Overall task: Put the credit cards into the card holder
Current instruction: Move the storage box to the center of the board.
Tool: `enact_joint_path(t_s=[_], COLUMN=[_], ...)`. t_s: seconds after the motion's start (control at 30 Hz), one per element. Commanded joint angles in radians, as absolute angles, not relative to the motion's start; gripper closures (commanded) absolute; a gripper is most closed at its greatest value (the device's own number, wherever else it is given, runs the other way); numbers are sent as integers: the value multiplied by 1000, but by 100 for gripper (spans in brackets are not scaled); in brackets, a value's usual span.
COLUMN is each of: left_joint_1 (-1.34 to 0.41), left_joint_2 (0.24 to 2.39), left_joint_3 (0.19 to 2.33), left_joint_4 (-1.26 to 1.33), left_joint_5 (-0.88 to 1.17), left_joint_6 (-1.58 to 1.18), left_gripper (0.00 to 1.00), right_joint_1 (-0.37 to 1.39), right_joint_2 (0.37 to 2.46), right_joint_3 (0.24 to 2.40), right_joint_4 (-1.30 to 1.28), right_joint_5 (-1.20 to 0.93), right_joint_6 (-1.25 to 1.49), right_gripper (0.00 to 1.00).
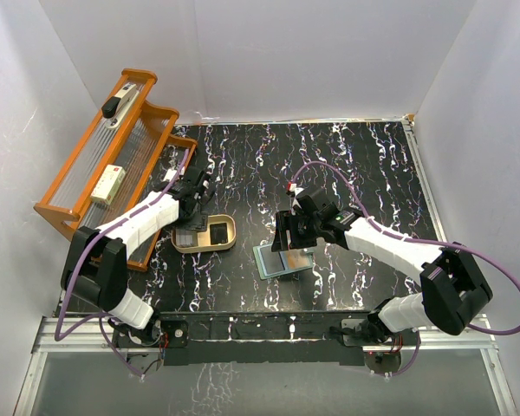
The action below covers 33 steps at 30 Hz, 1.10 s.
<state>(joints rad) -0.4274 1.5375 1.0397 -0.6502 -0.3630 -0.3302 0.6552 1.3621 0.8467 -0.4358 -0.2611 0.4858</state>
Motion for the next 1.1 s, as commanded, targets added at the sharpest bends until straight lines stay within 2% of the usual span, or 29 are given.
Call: enact_joint_path(t_s=[0.0, 0.17, 0.4, 1.07], left_joint_1=[-422, -418, -401, -398], left_joint_2=[1503, 1557, 1558, 1523], left_joint_3=[1055, 1049, 1000, 1045], left_joint_4=[-636, -666, -641, -641], left_joint_5=[-322, -397, -434, -434], left_joint_6=[-351, -348, -338, -299], left_gripper=[30, 14, 15, 41], right_joint_1=[660, 660, 661, 660], right_joint_2=[1350, 1345, 1337, 1333], right_joint_3=[882, 881, 861, 835], right_joint_4=[-358, -368, -368, -347], right_joint_5=[-280, -276, -273, -276], right_joint_6=[531, 525, 520, 534], right_gripper=[41, 41, 41, 40])
